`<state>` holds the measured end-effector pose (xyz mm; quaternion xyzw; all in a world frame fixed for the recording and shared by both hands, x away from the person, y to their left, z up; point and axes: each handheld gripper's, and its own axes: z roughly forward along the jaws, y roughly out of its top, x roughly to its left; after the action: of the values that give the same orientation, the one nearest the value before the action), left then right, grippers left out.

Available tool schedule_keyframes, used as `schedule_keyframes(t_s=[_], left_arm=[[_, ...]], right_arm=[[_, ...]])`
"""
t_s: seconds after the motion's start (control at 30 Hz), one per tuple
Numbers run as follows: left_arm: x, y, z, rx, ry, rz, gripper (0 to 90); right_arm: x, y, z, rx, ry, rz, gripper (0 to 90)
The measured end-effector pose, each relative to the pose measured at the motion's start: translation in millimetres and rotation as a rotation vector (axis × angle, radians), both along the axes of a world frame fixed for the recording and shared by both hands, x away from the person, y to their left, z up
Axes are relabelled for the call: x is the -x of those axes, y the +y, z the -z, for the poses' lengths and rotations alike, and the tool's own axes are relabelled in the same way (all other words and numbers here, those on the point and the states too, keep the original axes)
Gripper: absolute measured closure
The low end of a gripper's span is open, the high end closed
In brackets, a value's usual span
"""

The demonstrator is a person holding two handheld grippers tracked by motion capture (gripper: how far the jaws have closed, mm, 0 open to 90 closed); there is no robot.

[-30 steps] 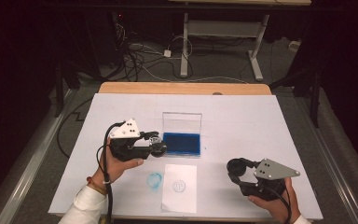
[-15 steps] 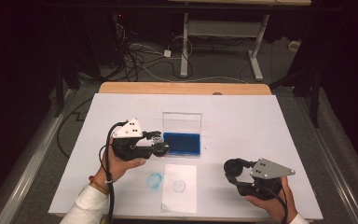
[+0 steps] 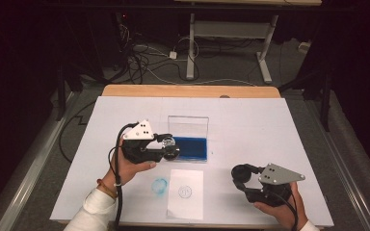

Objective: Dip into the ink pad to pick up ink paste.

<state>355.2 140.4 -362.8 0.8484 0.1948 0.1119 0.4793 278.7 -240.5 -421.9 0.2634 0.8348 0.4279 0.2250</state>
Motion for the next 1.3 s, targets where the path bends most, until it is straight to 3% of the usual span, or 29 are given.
schedule_keyframes(t_s=[0.27, 0.6, 0.9, 1.3], left_arm=[[-7.2, -14.0, -12.0, -0.031, -0.008, 0.016, 54.6], [-22.9, -22.6, -16.8, -0.106, 0.024, 0.007, 54.6], [-39.0, -29.1, -16.5, -0.135, 0.052, 0.007, 54.6], [-57.5, -39.1, -4.7, -0.166, 0.086, -0.018, 54.6]], right_arm=[[-1.2, 1.1, -0.1, -0.004, 0.004, 0.001, 38.8], [2.3, 0.9, 0.6, 0.002, 0.007, -0.008, 38.8], [2.1, 1.3, 1.3, 0.001, 0.013, -0.006, 38.8], [2.8, 1.4, 1.7, -0.001, 0.013, -0.005, 38.8]])
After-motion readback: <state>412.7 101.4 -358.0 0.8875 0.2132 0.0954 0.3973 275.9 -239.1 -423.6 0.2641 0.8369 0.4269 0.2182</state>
